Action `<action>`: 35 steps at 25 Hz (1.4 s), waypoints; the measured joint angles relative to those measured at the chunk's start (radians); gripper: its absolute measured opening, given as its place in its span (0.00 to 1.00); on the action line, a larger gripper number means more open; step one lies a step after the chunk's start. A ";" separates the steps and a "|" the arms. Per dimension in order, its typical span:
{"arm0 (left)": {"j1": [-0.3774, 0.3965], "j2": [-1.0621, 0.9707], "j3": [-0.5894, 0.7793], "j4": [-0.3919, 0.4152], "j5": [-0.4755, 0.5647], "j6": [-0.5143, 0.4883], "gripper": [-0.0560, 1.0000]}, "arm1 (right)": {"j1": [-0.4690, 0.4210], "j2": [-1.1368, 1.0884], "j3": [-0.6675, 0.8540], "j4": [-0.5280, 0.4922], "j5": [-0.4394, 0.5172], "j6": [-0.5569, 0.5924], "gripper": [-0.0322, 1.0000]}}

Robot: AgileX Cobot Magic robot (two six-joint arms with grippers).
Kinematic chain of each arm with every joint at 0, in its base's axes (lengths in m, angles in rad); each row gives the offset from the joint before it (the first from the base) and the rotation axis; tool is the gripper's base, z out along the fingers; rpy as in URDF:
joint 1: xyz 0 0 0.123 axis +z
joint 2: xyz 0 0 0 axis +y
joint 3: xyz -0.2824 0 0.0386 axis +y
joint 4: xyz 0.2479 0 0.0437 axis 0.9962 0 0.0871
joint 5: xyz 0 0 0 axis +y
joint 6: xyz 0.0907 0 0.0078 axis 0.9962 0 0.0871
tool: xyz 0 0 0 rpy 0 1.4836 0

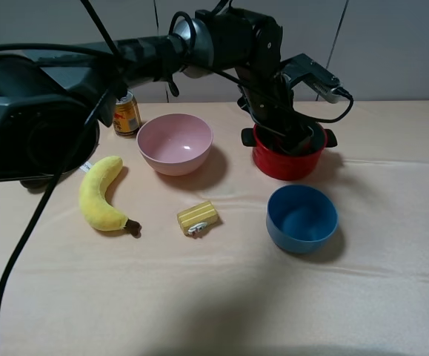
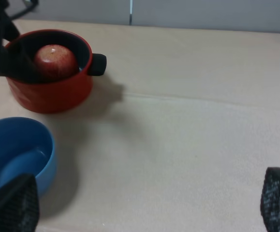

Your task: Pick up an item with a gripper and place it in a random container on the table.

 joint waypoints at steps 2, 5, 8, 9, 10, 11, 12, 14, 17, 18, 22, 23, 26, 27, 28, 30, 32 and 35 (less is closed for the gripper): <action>0.000 -0.020 0.000 0.000 0.059 -0.001 0.99 | 0.000 0.000 0.000 0.000 0.000 0.000 0.70; 0.004 -0.047 0.000 0.000 0.122 -0.003 0.99 | 0.000 0.000 0.000 0.000 0.000 0.000 0.70; 0.005 -0.078 0.000 0.000 0.176 -0.004 0.99 | 0.000 0.000 0.000 0.000 0.000 0.000 0.70; 0.007 -0.087 0.000 0.000 0.198 -0.004 0.99 | 0.000 0.000 0.000 0.000 0.000 0.000 0.70; 0.008 -0.098 0.000 0.000 0.216 -0.004 0.99 | 0.000 0.000 0.000 0.000 0.000 0.000 0.70; 0.008 -0.107 0.000 0.000 0.240 -0.004 0.99 | 0.000 0.000 0.000 0.000 0.000 0.000 0.70; 0.009 -0.115 0.000 0.000 0.268 -0.008 0.99 | 0.000 0.000 0.000 0.000 0.000 0.000 0.70; 0.010 -0.129 0.000 0.000 0.321 -0.008 0.99 | 0.000 0.000 0.000 0.000 0.000 0.000 0.70; 0.010 -0.148 0.000 0.006 0.350 -0.008 0.99 | 0.000 0.000 0.000 0.000 0.000 0.000 0.70; 0.010 -0.158 0.004 0.006 0.350 -0.009 0.99 | 0.000 0.000 0.000 0.000 0.000 0.000 0.70; 0.011 -0.223 0.077 0.008 0.350 -0.009 0.99 | 0.000 0.000 0.000 0.000 0.000 0.000 0.70; 0.011 -0.240 0.104 0.008 0.350 -0.009 0.99 | 0.000 0.000 0.000 0.000 0.000 0.000 0.70; 0.013 -0.326 0.230 0.010 0.349 -0.009 0.99 | 0.000 0.000 0.000 0.000 0.000 0.000 0.70; 0.015 -0.354 0.280 0.012 0.349 -0.009 0.99 | 0.000 0.000 0.000 0.000 0.000 0.000 0.70; 0.015 -0.389 0.325 0.014 0.349 -0.009 0.99 | 0.000 0.000 0.000 0.000 0.000 0.000 0.70; 0.027 -0.462 0.442 0.016 0.348 -0.016 0.99 | 0.000 0.000 0.000 0.000 0.000 0.000 0.70; 0.044 -0.550 0.559 0.019 0.347 -0.034 0.99 | 0.000 0.000 0.000 0.000 0.000 0.000 0.70; 0.075 -0.686 0.747 0.023 0.298 -0.058 0.99 | 0.000 0.000 0.000 0.000 0.000 0.000 0.70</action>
